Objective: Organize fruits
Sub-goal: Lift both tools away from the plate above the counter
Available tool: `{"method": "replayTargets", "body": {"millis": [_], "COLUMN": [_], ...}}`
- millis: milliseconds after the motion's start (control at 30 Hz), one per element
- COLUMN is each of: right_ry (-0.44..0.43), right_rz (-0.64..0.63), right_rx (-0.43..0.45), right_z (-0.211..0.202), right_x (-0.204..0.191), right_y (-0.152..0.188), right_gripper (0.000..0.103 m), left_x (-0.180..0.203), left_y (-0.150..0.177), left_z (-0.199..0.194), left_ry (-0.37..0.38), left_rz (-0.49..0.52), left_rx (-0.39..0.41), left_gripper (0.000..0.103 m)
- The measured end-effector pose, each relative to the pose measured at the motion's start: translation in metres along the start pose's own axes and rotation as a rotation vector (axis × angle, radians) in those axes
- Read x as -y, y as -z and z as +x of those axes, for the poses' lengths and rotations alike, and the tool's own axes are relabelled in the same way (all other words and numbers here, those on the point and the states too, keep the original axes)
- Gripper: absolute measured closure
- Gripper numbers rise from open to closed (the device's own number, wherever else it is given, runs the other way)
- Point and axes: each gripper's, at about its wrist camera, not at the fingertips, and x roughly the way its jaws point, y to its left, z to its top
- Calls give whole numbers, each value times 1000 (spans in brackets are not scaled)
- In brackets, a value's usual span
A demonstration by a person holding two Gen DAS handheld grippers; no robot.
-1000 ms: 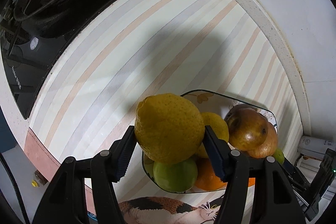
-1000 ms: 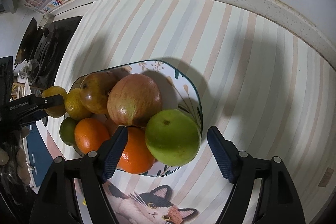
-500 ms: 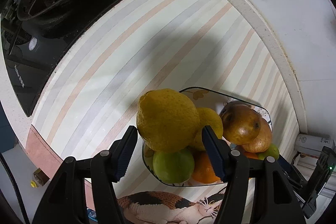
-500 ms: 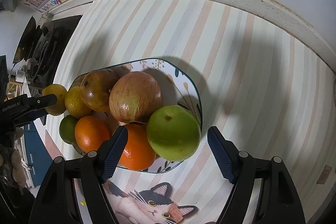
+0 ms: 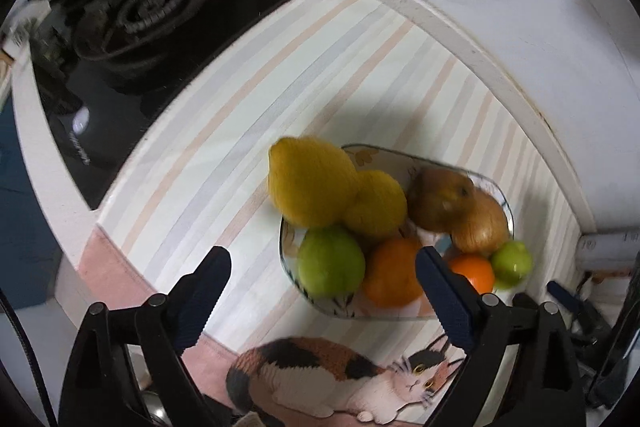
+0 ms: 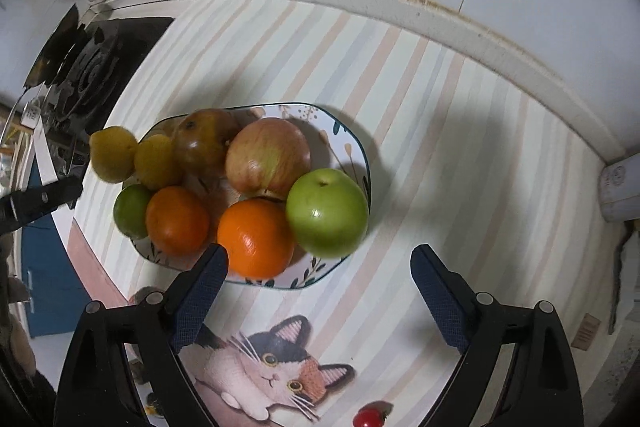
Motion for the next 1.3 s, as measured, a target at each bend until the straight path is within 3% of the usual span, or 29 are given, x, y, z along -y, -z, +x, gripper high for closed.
{"method": "replayTargets", "body": {"millis": [167,467,900,1300], "right_ry": [23,45,28,-21], "right_rz": [-33,-76,-127,-128], "right_rx": [42,104,256,353], "right_z": [-25,-72,-176,-255], "right_x": [-10,-11,-15,-8], "right_y": [21,56,116,167], "right_gripper": [8,8,8,8], "left_x": [17,30,49,66], "left_y": [39,84,149,202], "left_z": [-20,-54,-145,-202], "left_ry": [-73,-148,-97,-67], "left_rz": [64,68,78,113], "left_rx": [68,186,335,406], "left_gripper": [9,9,9,9]}}
